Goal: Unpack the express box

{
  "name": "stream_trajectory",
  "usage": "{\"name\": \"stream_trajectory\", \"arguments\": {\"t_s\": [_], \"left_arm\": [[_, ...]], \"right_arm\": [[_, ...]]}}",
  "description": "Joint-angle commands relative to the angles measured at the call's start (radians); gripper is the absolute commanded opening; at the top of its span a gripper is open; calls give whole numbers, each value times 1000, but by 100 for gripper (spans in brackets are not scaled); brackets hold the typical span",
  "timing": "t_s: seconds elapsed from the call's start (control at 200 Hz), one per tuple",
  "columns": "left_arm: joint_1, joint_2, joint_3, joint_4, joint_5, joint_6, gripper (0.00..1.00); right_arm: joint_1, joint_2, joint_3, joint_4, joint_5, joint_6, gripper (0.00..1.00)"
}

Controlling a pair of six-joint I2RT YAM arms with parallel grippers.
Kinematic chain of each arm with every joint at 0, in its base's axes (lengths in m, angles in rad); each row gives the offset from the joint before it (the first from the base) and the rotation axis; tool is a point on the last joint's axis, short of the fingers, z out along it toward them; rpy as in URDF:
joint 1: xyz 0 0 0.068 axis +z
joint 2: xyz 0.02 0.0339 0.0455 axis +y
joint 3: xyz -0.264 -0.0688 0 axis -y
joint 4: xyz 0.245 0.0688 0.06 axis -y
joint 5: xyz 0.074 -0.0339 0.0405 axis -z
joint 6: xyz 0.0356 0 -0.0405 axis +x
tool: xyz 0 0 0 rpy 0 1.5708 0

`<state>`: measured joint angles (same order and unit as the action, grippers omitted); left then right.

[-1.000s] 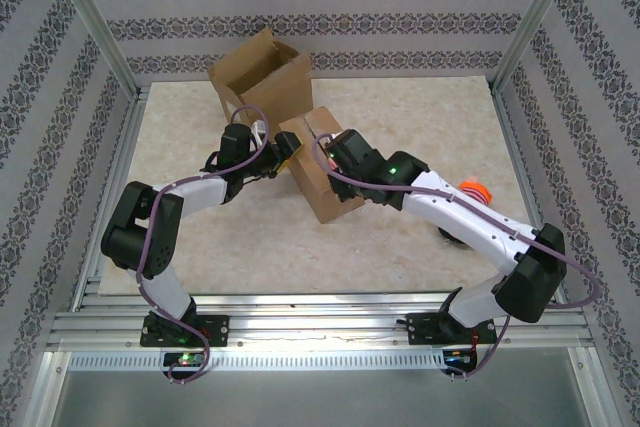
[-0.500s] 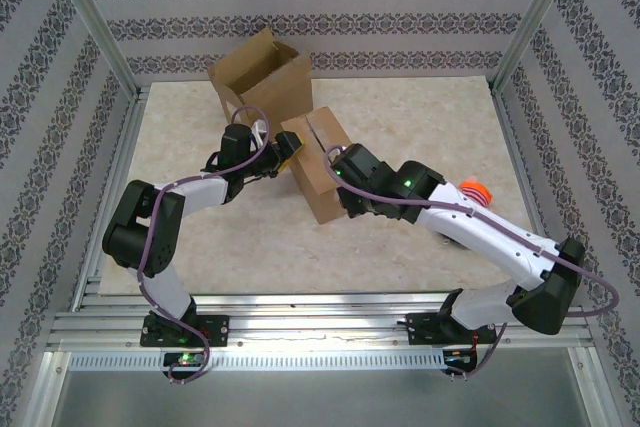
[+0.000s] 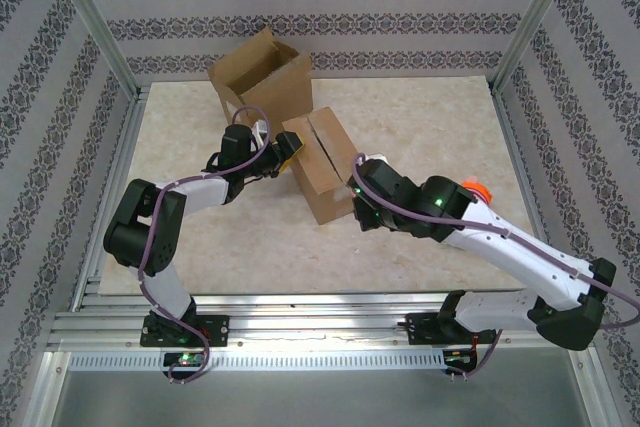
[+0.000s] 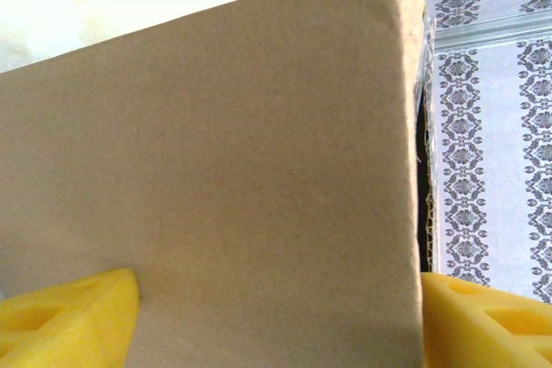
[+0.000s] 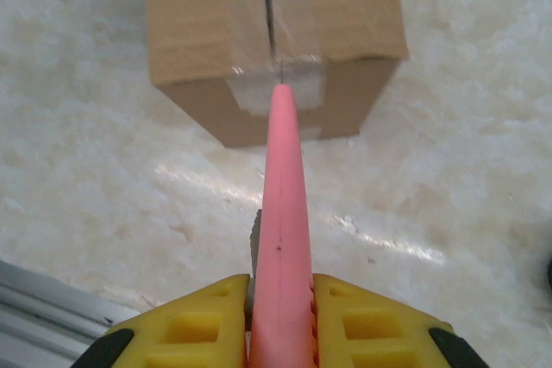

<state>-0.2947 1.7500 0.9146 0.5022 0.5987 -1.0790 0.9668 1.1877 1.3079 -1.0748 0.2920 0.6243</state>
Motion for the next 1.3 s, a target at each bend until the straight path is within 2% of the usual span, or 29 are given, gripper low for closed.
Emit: {"name": "stream_trajectory", "arguments": {"t_s": [0.0, 0.215, 0.39, 0.49, 0.635, 0.799, 0.869, 1.004, 1.294], "left_arm": [[1, 16, 8, -57, -29, 1, 82], [1, -44, 97, -88, 46, 38, 88], [1, -101, 233, -284, 57, 144, 89], [3, -110, 361, -483, 12, 257, 86], [3, -61, 583, -788, -112, 426, 81], [4, 80, 843, -986, -217, 569, 70], [5, 151, 934, -1020, -199, 607, 68], [3, 251, 1036, -1018, -97, 635, 64], [-11, 315, 1061, -1040, -76, 711, 67]], "right_arm": [[7, -58, -28, -97, 38, 46, 0], [6, -182, -72, -101, 172, 91, 0], [-45, -195, -133, -106, 267, 103, 0], [-98, -166, -181, -61, 295, 89, 0], [-156, -92, -229, 26, 333, 69, 0], [-177, 2, -256, 149, 333, 54, 0], [-183, 46, -261, 199, 327, 49, 0], [-201, 138, -252, 275, 307, 35, 0], [-214, 296, -164, 325, 271, 11, 0]]}}
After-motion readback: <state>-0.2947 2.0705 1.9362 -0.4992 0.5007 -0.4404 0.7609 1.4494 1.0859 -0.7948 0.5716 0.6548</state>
